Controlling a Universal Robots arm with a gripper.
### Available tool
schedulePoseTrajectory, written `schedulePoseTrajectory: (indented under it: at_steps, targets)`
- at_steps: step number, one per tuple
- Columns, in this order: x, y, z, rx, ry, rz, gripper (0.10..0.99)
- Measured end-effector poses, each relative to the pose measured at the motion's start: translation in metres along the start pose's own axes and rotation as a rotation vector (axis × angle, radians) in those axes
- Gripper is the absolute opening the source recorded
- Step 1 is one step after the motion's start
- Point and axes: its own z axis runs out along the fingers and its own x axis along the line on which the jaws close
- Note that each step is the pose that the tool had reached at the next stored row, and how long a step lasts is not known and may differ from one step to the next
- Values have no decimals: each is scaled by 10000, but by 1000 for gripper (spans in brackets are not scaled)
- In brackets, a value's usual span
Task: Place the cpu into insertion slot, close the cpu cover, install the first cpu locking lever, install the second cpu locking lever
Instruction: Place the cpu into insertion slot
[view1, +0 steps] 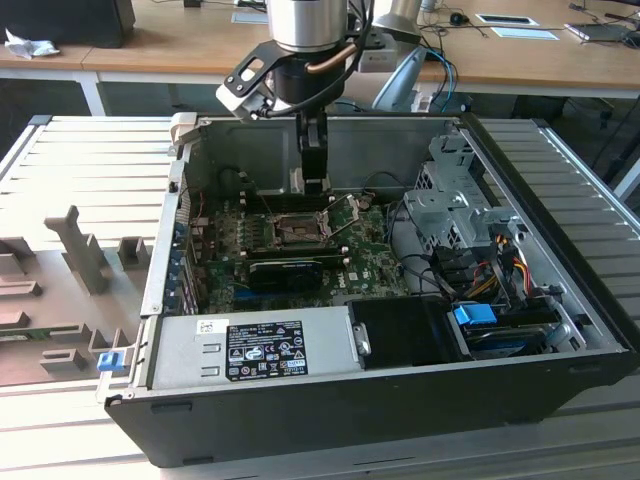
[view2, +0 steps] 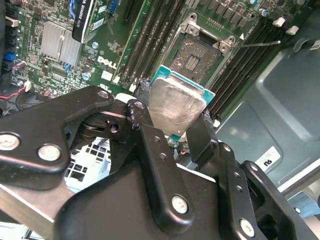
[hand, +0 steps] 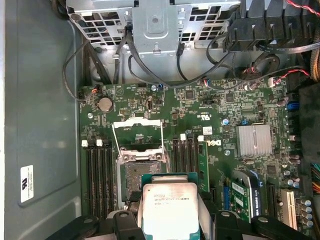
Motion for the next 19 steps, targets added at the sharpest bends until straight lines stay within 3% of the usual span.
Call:
schedulePoseTrajectory:
  at_steps: [2,6,19]
  targets:
    - [13,-7,34,-1,3,-7,533]
    - [22,-22,100,12,54,-636,533]
    - [105,-35,130,12,59,-677,533]
